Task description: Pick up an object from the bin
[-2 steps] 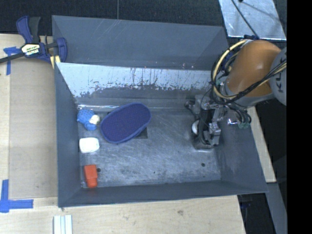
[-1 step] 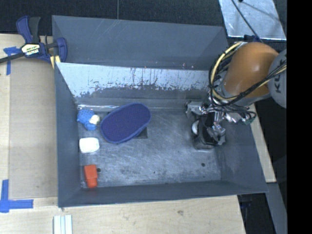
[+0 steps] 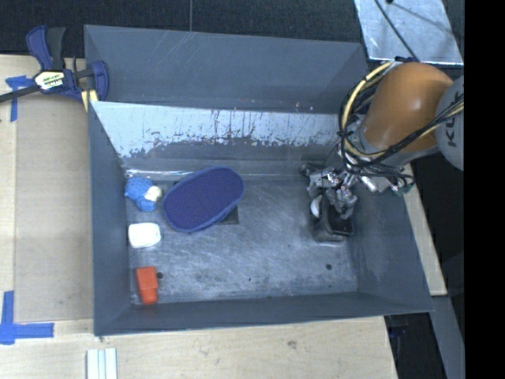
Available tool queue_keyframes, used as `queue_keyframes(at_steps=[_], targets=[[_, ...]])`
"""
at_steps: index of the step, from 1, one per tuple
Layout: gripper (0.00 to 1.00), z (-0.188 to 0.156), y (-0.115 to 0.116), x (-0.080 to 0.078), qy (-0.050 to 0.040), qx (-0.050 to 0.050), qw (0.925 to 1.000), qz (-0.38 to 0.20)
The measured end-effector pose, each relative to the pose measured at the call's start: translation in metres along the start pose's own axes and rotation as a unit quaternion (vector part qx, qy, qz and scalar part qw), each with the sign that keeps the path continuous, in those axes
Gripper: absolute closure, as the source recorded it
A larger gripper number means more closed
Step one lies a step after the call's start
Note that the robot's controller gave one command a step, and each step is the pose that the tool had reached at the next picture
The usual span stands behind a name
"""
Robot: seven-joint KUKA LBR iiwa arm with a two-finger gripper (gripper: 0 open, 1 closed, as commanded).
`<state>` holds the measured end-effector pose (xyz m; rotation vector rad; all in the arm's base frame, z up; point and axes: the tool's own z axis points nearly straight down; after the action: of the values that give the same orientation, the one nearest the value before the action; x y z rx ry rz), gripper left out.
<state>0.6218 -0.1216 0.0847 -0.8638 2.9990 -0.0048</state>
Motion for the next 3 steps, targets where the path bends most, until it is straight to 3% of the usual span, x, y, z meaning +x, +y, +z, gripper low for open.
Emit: queue_keyframes(at_steps=[1, 2, 3], targets=[[1.0, -0.018, 0.025, -0.02, 0.0039, -0.002, 0.9956, -0.093], [1.0, -0.057, 0.029, 0.008, 0.0075, -0.004, 0.9926, -0.121], [0.0, -0.055, 0.03, 0.008, 0.0081, -0.005, 0.9926, -0.121]])
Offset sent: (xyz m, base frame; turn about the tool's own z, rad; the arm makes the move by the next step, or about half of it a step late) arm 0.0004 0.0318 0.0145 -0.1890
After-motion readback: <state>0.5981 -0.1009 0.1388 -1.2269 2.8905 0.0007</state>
